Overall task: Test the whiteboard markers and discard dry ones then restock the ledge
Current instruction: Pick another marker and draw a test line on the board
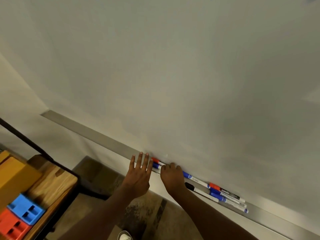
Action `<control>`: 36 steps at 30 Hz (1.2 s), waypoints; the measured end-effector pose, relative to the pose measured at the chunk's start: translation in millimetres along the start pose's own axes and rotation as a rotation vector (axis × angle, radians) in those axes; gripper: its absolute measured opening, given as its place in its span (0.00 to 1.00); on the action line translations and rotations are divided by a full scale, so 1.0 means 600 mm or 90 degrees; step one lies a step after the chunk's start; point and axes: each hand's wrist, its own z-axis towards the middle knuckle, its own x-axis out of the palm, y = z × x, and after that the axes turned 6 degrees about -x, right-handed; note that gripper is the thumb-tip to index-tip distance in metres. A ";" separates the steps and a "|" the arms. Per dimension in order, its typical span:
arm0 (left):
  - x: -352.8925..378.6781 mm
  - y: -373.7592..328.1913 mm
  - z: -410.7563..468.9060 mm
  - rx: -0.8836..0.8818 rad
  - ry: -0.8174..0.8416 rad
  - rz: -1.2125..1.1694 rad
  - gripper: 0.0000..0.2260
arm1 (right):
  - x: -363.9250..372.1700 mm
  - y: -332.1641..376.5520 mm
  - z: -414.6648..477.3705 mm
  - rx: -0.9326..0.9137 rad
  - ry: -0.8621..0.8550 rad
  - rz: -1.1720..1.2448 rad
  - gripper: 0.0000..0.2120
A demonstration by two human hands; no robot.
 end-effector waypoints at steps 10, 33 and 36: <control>0.013 0.005 0.003 -0.004 0.036 0.002 0.34 | -0.012 0.002 0.009 -0.039 0.003 -0.005 0.15; -0.125 0.032 0.015 0.153 -0.336 -0.011 0.17 | -0.103 0.013 -0.074 0.043 -0.446 -0.006 0.08; -0.162 0.040 0.009 0.195 -0.395 -0.029 0.19 | -0.142 0.016 -0.090 0.084 -0.475 -0.007 0.05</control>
